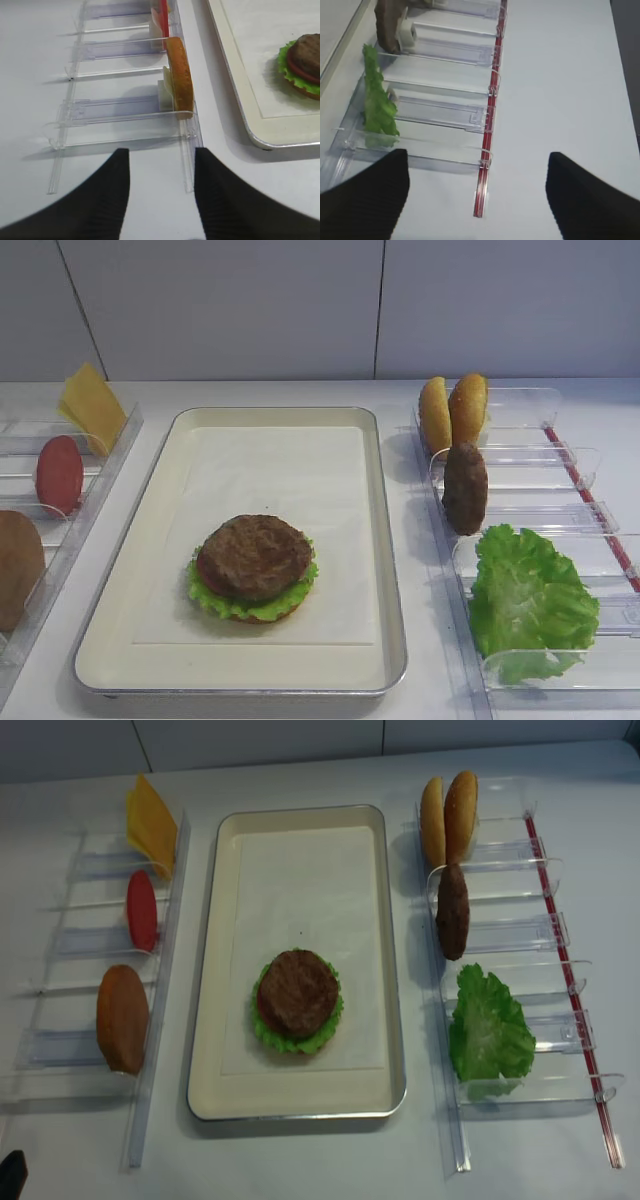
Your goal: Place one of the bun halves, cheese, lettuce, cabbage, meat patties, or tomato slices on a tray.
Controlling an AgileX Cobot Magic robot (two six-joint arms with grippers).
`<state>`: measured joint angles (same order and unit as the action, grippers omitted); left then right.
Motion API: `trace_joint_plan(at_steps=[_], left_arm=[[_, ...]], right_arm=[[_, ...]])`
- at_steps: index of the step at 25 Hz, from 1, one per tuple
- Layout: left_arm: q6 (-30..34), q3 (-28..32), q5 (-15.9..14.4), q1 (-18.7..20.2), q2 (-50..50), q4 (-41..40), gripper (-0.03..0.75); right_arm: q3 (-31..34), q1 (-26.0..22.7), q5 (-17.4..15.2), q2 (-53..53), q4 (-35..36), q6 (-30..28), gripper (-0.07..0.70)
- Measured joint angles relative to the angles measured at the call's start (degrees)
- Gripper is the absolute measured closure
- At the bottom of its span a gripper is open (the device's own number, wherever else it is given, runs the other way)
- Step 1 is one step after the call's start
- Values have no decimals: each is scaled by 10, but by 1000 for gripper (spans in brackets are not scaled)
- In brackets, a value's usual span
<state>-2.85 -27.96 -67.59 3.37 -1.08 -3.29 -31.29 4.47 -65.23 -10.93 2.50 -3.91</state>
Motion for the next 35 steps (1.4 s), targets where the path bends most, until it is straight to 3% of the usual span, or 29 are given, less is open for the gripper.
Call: trace_joint_plan(at_steps=[11,35], left_arm=[[0,0,0,0,0,0,416],[0,0,0,0,0,0,417]], right_arm=[[41,0,-2,116,0,1,58],[42,1,-3,119,-1,0,79]])
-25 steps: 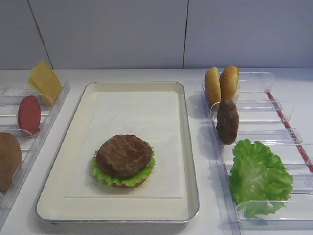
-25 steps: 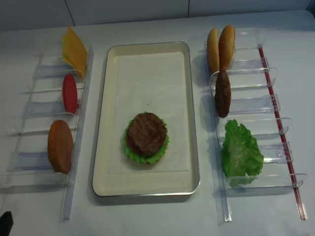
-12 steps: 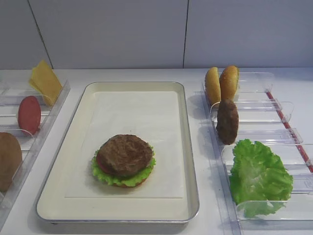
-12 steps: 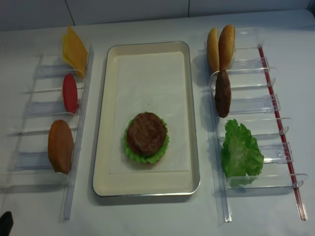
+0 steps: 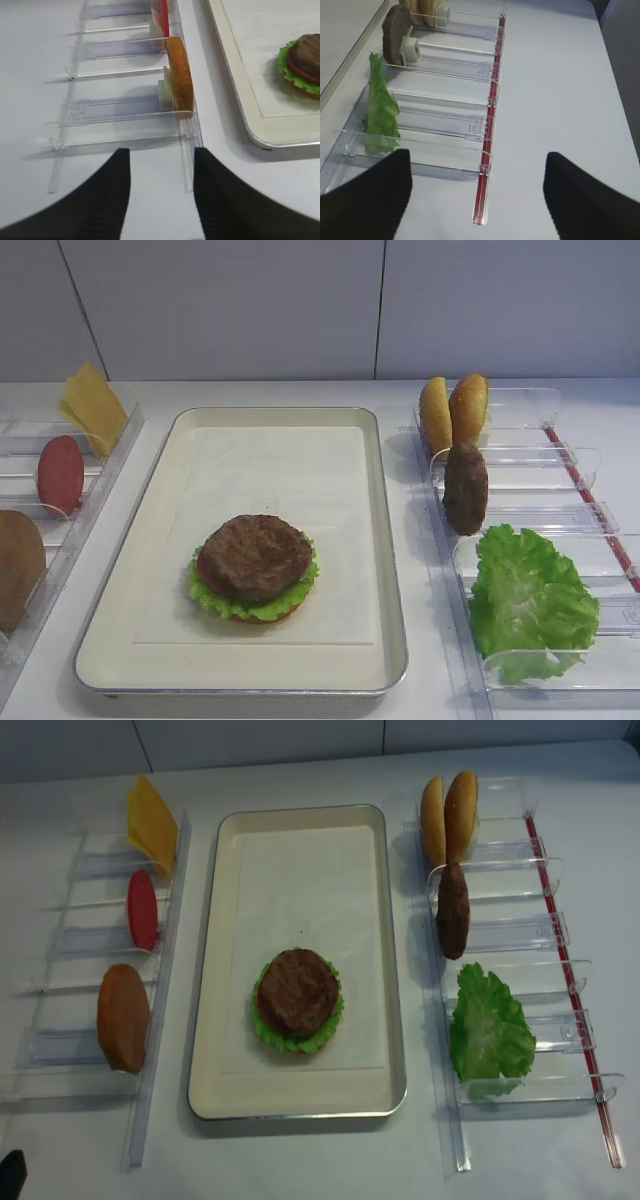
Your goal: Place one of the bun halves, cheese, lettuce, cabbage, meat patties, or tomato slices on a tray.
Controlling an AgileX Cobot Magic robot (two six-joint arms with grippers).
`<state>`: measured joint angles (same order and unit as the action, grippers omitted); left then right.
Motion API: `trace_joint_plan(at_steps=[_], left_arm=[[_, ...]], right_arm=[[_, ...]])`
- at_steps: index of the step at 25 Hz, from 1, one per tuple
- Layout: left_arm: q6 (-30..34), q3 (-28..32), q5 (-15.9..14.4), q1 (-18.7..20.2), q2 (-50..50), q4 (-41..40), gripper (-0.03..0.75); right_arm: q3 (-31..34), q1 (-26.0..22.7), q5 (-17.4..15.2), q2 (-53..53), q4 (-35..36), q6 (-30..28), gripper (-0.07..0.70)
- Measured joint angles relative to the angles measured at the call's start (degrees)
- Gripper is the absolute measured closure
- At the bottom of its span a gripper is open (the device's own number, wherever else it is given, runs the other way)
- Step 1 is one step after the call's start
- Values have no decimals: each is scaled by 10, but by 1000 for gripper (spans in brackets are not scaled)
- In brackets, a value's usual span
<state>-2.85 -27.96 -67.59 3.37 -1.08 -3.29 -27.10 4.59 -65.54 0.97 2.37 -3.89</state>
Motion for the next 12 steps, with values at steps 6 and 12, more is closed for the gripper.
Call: trace_joint_plan(at_steps=[6,12], left_arm=[[0,0,0,0,0,0,417],[0,0,0,0,0,0,418]], right_arm=[[0,4,0,0,0,0,116],[0,4,0,0,0,0,120]])
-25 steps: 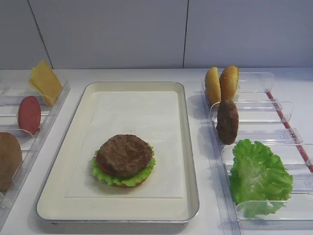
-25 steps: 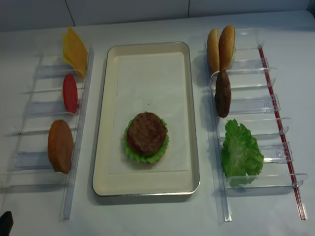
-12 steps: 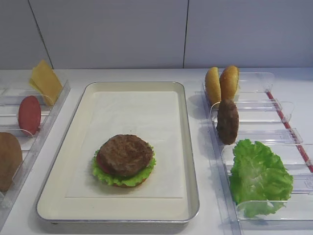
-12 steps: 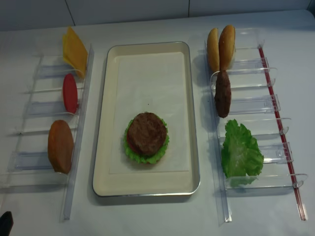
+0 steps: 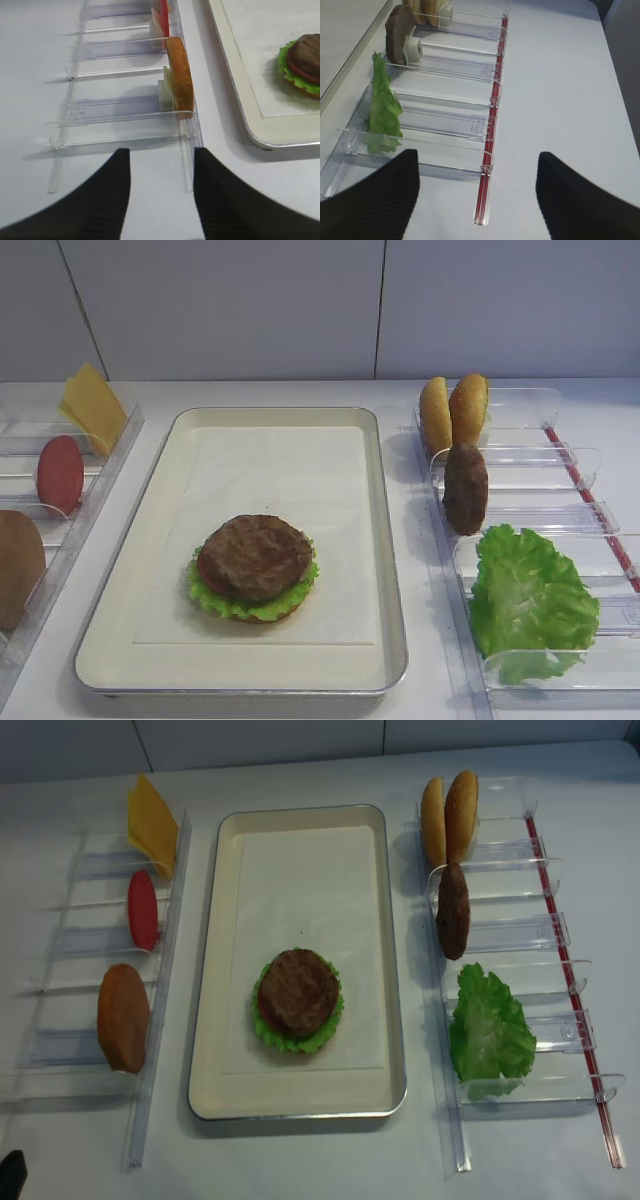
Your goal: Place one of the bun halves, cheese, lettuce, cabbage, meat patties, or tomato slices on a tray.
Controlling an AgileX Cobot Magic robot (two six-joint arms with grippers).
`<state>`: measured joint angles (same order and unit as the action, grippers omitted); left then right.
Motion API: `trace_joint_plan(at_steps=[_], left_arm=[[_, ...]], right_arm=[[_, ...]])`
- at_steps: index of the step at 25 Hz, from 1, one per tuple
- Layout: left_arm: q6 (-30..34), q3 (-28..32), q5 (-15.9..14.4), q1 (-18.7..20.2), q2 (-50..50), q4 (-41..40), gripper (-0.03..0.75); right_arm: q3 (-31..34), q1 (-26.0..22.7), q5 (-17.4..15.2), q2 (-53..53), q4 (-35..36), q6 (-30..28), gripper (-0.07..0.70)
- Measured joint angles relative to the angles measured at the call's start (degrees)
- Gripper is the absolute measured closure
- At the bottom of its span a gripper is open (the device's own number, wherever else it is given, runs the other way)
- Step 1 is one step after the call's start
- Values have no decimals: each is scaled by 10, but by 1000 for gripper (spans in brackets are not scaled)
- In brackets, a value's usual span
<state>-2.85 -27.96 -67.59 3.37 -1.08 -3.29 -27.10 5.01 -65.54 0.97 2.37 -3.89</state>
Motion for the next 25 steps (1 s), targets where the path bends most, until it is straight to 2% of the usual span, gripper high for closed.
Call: trace_joint_plan(at_steps=[25], left_arm=[[0,0,0,0,0,0,417]], right_arm=[[0,0,1,0,0,-1,120]])
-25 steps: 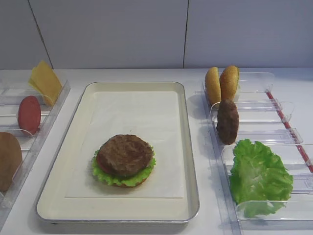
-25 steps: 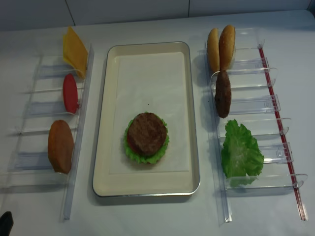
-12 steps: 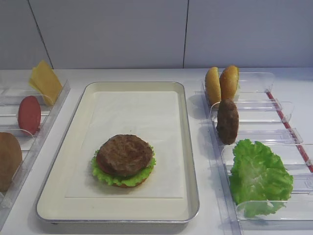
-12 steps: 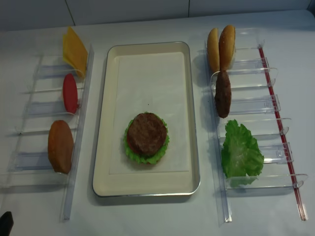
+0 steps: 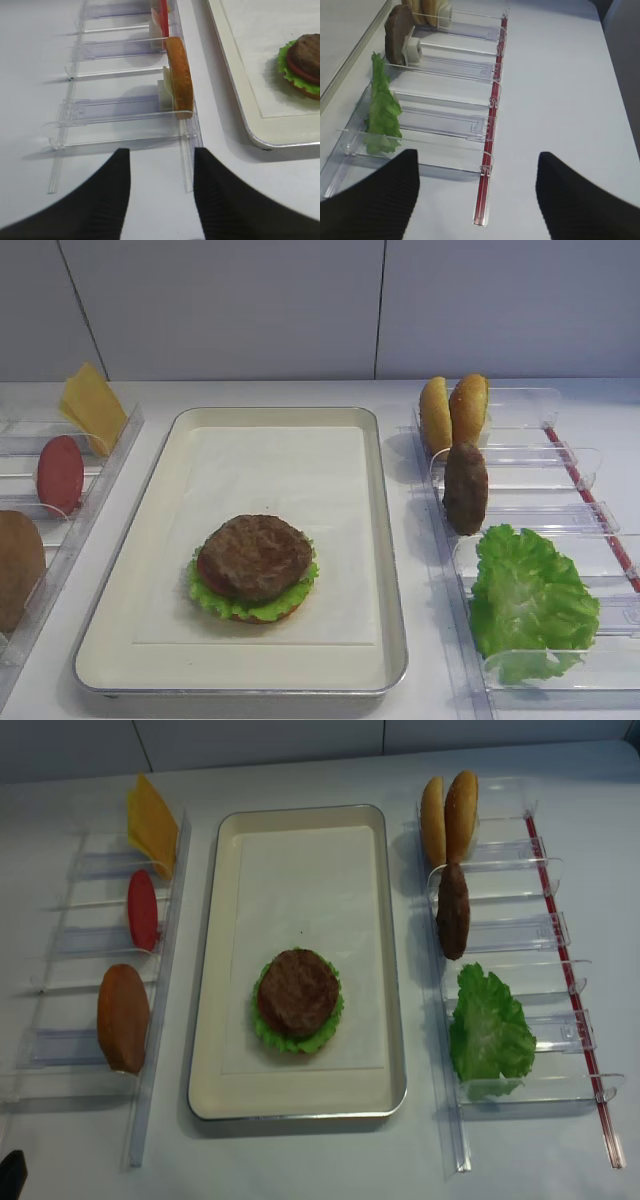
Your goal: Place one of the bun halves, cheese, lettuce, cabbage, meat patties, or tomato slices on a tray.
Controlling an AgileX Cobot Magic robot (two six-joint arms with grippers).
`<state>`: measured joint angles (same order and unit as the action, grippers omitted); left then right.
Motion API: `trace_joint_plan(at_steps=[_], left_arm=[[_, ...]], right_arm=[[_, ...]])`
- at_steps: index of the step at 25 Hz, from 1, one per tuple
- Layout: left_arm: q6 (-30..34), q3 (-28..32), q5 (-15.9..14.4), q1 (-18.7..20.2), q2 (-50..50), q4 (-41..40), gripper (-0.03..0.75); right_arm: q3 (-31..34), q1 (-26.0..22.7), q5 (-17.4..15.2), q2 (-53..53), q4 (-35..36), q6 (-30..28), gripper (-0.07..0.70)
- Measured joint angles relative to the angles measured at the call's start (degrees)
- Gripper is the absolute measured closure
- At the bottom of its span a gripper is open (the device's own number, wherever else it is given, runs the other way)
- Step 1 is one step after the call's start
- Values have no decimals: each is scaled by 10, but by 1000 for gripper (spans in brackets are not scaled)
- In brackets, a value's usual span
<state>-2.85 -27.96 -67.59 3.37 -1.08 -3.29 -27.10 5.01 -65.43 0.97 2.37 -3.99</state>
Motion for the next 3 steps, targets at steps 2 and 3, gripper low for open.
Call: trace_joint_plan(at_steps=[2,3], left_arm=[[0,0,0,0,0,0,417],[0,0,0,0,0,0,417]], right_arm=[[0,0,0,0,0,1,120],[0,0,0,0,0,1,120]])
